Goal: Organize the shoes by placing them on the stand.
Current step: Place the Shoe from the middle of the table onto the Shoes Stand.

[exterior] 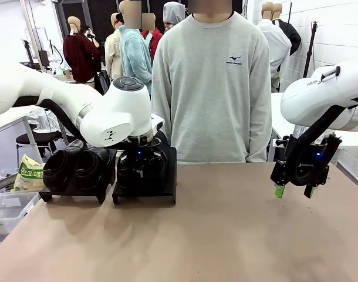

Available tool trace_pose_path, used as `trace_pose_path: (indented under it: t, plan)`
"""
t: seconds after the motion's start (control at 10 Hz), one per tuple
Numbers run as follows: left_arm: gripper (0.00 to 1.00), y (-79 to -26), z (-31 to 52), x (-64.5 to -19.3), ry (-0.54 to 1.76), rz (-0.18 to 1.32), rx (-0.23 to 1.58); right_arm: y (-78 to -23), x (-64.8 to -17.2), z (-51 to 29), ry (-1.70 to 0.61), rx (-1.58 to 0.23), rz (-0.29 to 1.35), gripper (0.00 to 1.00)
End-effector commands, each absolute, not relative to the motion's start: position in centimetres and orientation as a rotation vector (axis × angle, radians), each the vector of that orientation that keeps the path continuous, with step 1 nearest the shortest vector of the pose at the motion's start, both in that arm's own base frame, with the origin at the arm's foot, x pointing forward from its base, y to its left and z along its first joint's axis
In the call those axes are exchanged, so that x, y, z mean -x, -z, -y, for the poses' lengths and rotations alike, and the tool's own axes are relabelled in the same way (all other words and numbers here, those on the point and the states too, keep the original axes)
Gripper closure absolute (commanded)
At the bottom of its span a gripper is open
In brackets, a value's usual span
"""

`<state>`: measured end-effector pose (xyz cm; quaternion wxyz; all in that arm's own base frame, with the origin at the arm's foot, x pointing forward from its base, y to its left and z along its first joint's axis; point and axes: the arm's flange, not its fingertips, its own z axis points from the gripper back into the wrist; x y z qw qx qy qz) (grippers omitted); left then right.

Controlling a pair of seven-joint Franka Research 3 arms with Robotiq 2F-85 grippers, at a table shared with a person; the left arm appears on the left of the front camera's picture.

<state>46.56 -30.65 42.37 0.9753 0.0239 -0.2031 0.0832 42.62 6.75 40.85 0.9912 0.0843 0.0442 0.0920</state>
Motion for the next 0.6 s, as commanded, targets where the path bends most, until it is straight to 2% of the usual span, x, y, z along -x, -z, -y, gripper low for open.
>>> trace_pose_path:
  t: [0.0,0.5]
  plan:
    - [1.0,-42.31,31.49,-47.11,-0.213,0.431,-0.016,-41.01,-42.7,-6.77,-0.192,-0.167,-0.088,0.0]
    - [1.0,-41.83,31.49,-47.09,-0.206,0.43,0.003,-41.01,-42.7,-6.77,-0.192,-0.167,-0.088,0.0]
